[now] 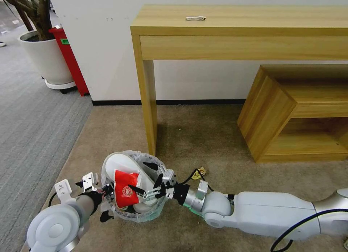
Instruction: Pick up the trash bin and place the garbage on the floor into it.
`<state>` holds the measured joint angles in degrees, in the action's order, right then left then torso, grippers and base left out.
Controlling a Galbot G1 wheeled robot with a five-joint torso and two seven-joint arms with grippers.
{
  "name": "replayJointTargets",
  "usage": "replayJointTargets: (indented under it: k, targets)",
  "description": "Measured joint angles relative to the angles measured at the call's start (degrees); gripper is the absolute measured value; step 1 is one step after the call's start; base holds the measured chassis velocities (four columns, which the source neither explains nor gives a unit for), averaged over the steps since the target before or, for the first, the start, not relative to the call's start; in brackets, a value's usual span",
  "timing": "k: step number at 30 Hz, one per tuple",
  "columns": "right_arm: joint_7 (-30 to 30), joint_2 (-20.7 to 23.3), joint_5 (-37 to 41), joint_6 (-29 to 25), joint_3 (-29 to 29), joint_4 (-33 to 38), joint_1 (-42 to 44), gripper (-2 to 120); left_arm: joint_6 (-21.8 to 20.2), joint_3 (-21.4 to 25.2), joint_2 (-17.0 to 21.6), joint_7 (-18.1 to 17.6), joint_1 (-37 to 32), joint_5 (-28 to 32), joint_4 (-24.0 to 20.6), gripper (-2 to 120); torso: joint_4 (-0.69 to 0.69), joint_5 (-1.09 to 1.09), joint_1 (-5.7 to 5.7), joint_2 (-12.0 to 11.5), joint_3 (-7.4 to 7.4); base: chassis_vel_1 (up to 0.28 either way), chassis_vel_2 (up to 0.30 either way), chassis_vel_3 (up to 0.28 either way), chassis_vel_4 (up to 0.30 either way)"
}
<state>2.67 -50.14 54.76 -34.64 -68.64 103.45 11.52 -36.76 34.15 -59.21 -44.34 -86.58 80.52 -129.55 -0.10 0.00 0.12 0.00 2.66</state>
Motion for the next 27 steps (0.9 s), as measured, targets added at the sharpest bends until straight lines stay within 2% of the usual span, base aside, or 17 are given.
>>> replayJointTargets:
  k: [15, 23, 27]
  targets:
    - [0.4, 0.41, 0.63, -0.07, 3.54, 2.88, -0.49, 100, 0.08, -0.23, -0.61, 0.11, -0.21, -0.95, 0.75, 0, 0.0, 0.0, 0.0, 0.0, 0.0, 0.0, 0.0, 0.0, 0.0]
    - [0.37, 1.58, 1.37, -0.17, 9.76, 3.78, 1.63, 100, 0.08, -0.08, -0.83, 0.09, -0.43, -1.4, 1.16, 0, 0.01, 0.0, 0.0, 0.0, 0.0, 0.0, 0.0, 0.0, 0.0]
    - [0.37, 3.79, 2.14, -0.17, 16.39, 3.96, 5.03, 100, 0.08, 0.34, -0.78, 0.13, -0.57, -1.52, 0.93, 0, 0.0, 0.0, 0.0, 0.0, 0.0, 0.0, 0.0, 0.0, 0.0]
